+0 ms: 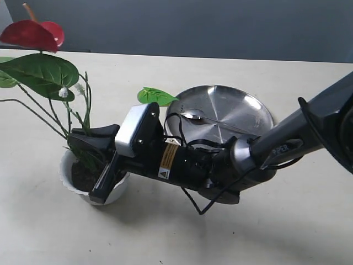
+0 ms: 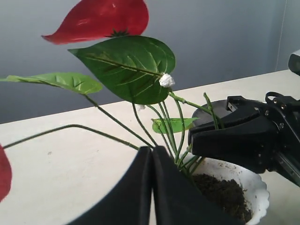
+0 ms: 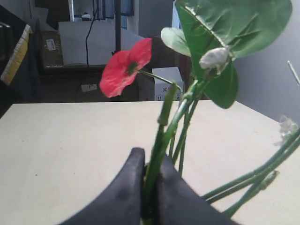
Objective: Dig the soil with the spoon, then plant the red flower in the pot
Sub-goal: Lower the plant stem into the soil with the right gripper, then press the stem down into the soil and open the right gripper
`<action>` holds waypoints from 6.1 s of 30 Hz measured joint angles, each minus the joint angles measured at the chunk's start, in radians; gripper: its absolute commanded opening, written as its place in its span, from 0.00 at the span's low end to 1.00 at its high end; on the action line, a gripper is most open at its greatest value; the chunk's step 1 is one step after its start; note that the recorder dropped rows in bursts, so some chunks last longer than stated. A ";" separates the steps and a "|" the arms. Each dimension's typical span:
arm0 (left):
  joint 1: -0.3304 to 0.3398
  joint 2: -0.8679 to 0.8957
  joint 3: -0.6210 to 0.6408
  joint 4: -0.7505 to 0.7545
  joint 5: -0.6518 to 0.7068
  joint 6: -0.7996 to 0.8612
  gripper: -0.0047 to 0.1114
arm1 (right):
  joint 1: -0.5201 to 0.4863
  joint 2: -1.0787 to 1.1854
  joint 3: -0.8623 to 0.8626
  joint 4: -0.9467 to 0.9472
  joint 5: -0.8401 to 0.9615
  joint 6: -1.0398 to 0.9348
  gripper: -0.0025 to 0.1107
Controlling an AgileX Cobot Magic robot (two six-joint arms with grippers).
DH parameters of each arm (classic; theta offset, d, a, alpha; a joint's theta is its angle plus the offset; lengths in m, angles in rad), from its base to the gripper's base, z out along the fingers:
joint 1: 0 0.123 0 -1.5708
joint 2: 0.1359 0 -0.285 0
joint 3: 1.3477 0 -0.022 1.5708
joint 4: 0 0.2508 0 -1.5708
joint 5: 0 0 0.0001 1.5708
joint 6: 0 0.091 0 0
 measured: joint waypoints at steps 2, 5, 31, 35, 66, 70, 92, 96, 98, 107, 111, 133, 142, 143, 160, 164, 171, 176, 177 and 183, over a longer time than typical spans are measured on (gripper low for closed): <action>0.000 0.000 0.000 0.000 0.000 0.000 0.05 | 0.000 0.000 0.005 0.000 -0.004 -0.002 0.02; 0.000 0.000 0.000 0.000 0.000 0.000 0.05 | 0.000 -0.011 0.011 0.000 0.002 -0.002 0.02; 0.000 0.000 0.000 0.000 0.000 0.000 0.05 | 0.000 -0.148 0.011 -0.164 0.272 0.175 0.02; 0.000 0.000 0.000 0.000 0.000 0.000 0.05 | 0.002 -0.183 0.011 -0.231 0.349 0.211 0.02; 0.000 0.000 0.000 0.000 0.000 0.000 0.05 | 0.011 -0.316 0.000 -0.488 0.719 0.602 0.02; 0.000 0.000 0.000 0.000 0.000 0.000 0.05 | 0.011 -0.322 -0.001 -0.502 0.755 0.651 0.02; 0.000 0.000 0.000 0.000 0.000 0.000 0.05 | 0.009 -0.337 -0.013 -0.736 0.863 0.921 0.02; 0.000 0.000 0.000 0.000 0.000 0.000 0.05 | 0.009 -0.337 -0.013 -0.841 0.835 1.028 0.02; 0.000 0.000 0.000 0.000 0.000 0.000 0.05 | 0.011 -0.337 -0.013 -0.881 0.833 1.077 0.02; 0.000 0.000 0.000 0.000 0.000 0.000 0.05 | 0.011 -0.347 -0.013 -1.010 0.851 1.258 0.02; 0.000 0.000 0.000 0.000 0.000 0.000 0.05 | 0.011 -0.349 -0.018 -1.021 0.878 1.288 0.02; 0.000 0.000 0.000 0.000 0.000 0.000 0.05 | 0.011 -0.351 -0.021 -1.151 0.890 1.471 0.02; 0.000 0.000 0.000 0.000 0.000 0.000 0.05 | 0.011 -0.349 -0.021 -1.158 0.882 1.475 0.02; 0.000 0.000 0.000 0.000 0.000 0.000 0.05 | 0.011 -0.349 -0.021 -1.158 0.880 1.475 0.02; 0.000 0.000 0.000 0.000 0.000 0.000 0.05 | 0.011 -0.366 -0.019 -1.188 0.882 1.475 0.02; 0.000 0.000 0.000 0.000 0.000 0.000 0.05 | 0.011 -0.366 -0.019 -1.188 0.877 1.475 0.13; 0.000 0.000 0.000 0.000 0.000 0.000 0.05 | 0.011 -0.364 -0.007 -1.209 0.868 1.481 0.37; 0.000 0.000 0.000 0.000 0.000 0.000 0.05 | 0.011 -0.364 -0.003 -1.215 0.867 1.483 0.34; 0.000 0.000 0.000 0.000 0.000 0.000 0.05 | 0.011 -0.364 -0.003 -1.217 0.867 1.483 0.34; 0.000 0.000 0.000 0.000 0.000 0.000 0.05 | 0.011 -0.369 -0.001 -1.221 0.867 1.491 0.34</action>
